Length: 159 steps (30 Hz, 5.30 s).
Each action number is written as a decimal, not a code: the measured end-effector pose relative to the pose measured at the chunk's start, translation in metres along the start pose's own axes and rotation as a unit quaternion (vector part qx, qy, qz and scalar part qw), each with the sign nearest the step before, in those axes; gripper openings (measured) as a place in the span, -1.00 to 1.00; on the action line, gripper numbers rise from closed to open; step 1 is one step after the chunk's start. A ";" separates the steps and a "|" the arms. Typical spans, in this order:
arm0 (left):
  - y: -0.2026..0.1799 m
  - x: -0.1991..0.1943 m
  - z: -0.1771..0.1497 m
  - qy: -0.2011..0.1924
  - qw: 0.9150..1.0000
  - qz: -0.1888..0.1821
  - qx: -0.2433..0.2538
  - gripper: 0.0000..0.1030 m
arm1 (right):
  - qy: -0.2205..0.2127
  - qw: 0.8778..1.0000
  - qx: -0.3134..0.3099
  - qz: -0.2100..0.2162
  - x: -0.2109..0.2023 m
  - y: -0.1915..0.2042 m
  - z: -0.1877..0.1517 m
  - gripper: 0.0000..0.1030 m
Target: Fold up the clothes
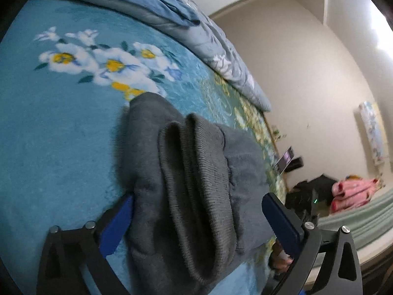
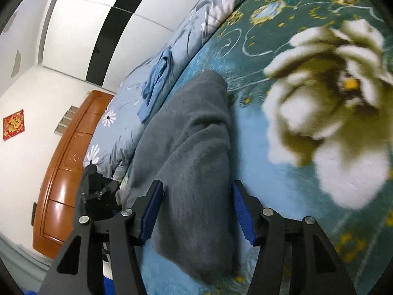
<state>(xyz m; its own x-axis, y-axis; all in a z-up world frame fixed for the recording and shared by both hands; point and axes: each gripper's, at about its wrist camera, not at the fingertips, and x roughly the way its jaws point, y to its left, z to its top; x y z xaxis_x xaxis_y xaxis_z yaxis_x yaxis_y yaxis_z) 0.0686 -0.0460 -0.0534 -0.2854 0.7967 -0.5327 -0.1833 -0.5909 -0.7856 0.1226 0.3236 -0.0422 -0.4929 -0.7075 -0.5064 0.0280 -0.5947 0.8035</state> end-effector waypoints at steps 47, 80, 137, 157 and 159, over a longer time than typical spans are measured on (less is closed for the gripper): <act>-0.042 -0.019 -0.071 -0.042 0.998 0.049 0.024 -0.16 | -0.029 0.999 0.014 0.007 -0.060 0.019 -0.053 -0.47; -0.054 -0.048 -0.059 -0.055 0.994 -0.096 -0.020 -0.37 | -0.041 0.999 -0.009 0.028 -0.077 0.054 -0.048 -0.49; 0.048 -0.545 -0.062 -0.431 0.884 0.177 0.035 0.18 | 0.120 0.942 -0.303 0.078 0.215 0.462 -0.072 -0.19; 0.038 -0.475 -0.040 -0.354 0.900 0.236 0.096 0.21 | 0.123 0.917 -0.374 0.067 0.227 0.470 -0.120 -0.14; 0.024 -0.477 -0.047 -0.367 0.892 0.245 0.096 0.27 | 0.106 0.915 -0.382 0.072 0.211 0.470 -0.123 -0.14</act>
<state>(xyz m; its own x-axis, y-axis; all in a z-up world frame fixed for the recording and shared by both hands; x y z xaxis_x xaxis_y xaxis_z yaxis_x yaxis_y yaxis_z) 0.2448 -0.4343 0.1664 -0.9018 0.1814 -0.3922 -0.0058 -0.9126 -0.4088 0.1382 -0.1524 0.1903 -0.2583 -0.8099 -0.5267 0.7192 -0.5252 0.4549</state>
